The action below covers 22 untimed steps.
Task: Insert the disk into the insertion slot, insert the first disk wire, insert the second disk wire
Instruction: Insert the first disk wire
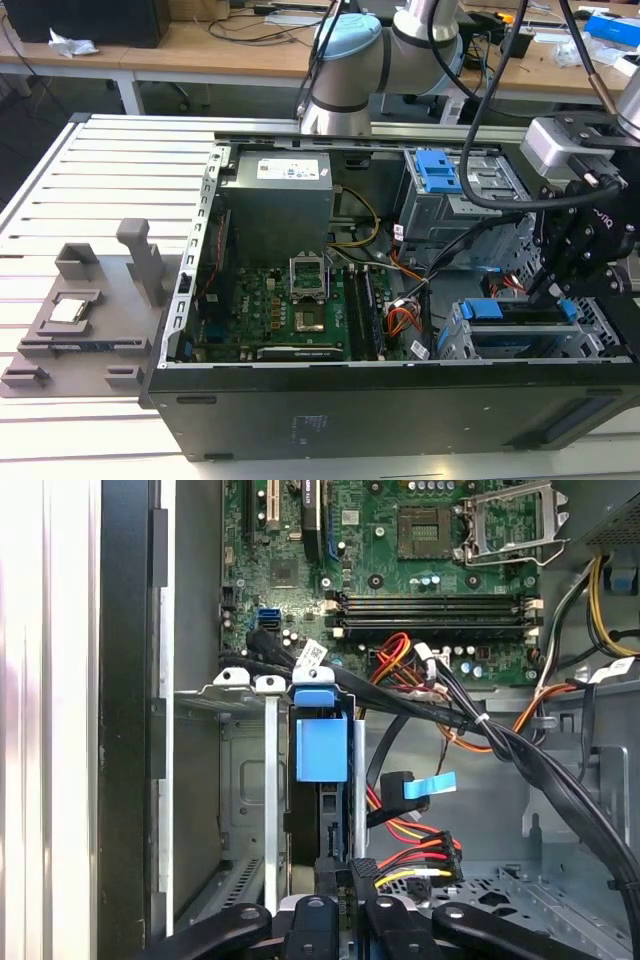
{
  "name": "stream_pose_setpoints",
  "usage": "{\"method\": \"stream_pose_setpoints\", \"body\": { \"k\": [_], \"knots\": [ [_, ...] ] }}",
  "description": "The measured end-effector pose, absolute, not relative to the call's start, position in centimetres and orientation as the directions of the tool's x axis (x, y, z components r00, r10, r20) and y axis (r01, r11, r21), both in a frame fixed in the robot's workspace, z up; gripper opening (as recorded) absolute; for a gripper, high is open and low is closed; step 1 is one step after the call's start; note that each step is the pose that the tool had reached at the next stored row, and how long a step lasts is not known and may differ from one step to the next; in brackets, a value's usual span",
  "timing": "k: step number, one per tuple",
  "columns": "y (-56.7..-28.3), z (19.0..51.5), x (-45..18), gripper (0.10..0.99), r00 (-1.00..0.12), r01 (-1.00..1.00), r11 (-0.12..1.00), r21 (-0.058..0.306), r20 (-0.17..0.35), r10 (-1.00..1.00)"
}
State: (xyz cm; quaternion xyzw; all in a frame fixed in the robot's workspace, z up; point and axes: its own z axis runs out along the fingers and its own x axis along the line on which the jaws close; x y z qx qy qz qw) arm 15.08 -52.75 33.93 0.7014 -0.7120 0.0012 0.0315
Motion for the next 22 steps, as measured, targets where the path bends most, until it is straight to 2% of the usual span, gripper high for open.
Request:
{"method": "stream_pose_setpoints", "body": {
  "k": [8,9,10,15,16,18,22],
  "knots": [
    [-52.9,33.5,15.1,0.169,-0.014,-0.999,0.016,0.043,0.047,-0.999],
    [-53.0,33.5,15.1,0.18,-0.014,-0.999,0.016,0.043,0.046,-0.999],
    [-53.0,33.5,15.1,0.247,-0.014,-0.999,0.016,0.043,0.046,-0.999],
    [-52.8,36.0,15.1,0.247,-0.014,-0.999,0.016,0.043,0.047,-0.999],
    [-52.8,36.4,15.1,0.227,-0.014,-0.999,0.016,0.043,0.047,-0.999],
    [-52.8,37.6,15.1,0.106,-0.014,-0.999,0.016,0.043,0.047,-0.999],
    [-52.8,38.1,15.1,0.106,-0.014,-0.999,0.016,0.043,0.046,-0.999]
  ]
}}
